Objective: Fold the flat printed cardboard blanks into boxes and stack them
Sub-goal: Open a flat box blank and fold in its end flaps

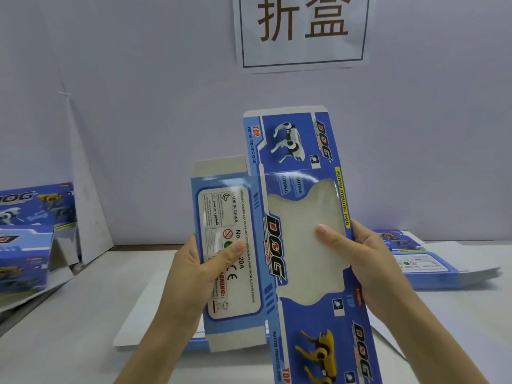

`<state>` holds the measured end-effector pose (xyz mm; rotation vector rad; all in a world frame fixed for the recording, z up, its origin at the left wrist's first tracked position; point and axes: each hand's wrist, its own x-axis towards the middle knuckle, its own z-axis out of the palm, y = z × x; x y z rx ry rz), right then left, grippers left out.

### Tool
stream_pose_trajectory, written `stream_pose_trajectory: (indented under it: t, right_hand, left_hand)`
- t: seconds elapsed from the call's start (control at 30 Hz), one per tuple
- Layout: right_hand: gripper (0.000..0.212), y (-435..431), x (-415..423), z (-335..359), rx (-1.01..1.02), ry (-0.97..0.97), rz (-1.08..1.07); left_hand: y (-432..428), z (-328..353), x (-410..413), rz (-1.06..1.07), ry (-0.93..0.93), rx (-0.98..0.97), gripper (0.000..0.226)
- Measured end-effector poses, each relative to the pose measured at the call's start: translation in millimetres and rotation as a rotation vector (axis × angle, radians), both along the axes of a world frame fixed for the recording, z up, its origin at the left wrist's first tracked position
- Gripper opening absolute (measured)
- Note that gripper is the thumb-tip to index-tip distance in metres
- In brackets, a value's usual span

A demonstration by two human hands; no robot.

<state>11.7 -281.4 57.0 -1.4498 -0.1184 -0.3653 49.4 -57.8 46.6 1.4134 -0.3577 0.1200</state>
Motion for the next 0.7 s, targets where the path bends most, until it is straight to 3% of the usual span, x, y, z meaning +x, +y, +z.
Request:
stream_pose_trajectory:
  t: [0.2, 0.33, 0.7]
  right_hand:
    - [0.055, -0.3, -0.7, 0.1, -0.013, -0.01, -0.011]
    - [0.053, -0.3, -0.9, 0.4, -0.02, -0.022, -0.011]
    - [0.042, 0.4, -0.2, 1.0, 0.011, -0.017, 0.008]
  left_hand:
    - [-0.6, 0.4, -0.5, -0.012, 0.01, -0.025, 0.028]
    - [-1.1, -0.6, -0.4, 0.002, 0.009, -0.018, 0.04]
    - [-0.9, 0.1, 0.6, -0.017, 0.015, -0.032, 0.035]
